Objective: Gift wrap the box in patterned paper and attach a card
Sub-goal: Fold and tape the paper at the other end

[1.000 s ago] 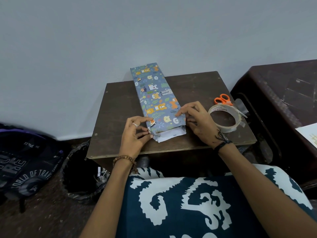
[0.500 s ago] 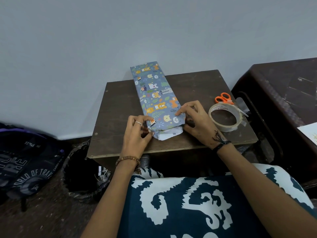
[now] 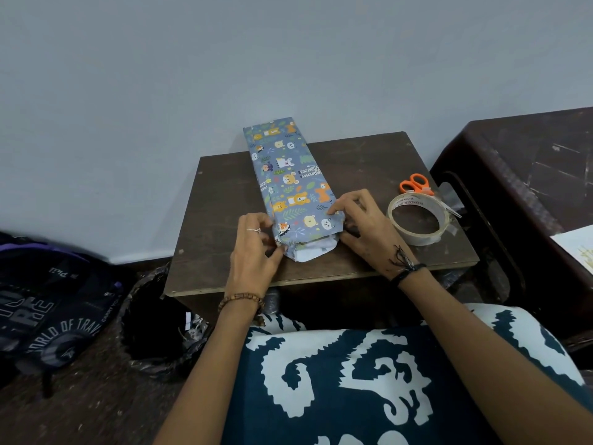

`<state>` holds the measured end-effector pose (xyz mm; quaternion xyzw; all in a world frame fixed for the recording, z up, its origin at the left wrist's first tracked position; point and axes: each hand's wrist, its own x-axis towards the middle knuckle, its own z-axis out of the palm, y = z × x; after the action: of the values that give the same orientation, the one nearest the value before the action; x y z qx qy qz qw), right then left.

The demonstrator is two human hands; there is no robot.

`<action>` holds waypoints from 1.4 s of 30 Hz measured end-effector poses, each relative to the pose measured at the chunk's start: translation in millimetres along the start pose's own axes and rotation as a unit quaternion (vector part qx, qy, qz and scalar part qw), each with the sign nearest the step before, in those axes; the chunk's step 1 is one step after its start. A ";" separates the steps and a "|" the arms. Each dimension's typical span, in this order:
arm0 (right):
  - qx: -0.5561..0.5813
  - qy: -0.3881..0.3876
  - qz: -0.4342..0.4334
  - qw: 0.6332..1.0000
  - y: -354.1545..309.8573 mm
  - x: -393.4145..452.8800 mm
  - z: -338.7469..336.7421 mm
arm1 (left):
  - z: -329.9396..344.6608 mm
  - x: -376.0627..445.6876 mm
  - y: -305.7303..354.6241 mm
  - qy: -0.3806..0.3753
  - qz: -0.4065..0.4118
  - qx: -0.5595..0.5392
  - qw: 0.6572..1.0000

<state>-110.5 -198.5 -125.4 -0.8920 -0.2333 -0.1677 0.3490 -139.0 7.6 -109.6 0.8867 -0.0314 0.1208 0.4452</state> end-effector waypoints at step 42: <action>0.117 -0.009 0.093 0.989 -5.1 -2.4 -10.8 | -11.2 -13.9 -0.7 -0.017 -0.035 -0.085 0.996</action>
<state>-116.7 -203.5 -116.1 -0.8644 -0.1702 -0.0979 0.4628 -154.4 16.2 -107.0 0.8482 -0.0185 0.0869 0.5221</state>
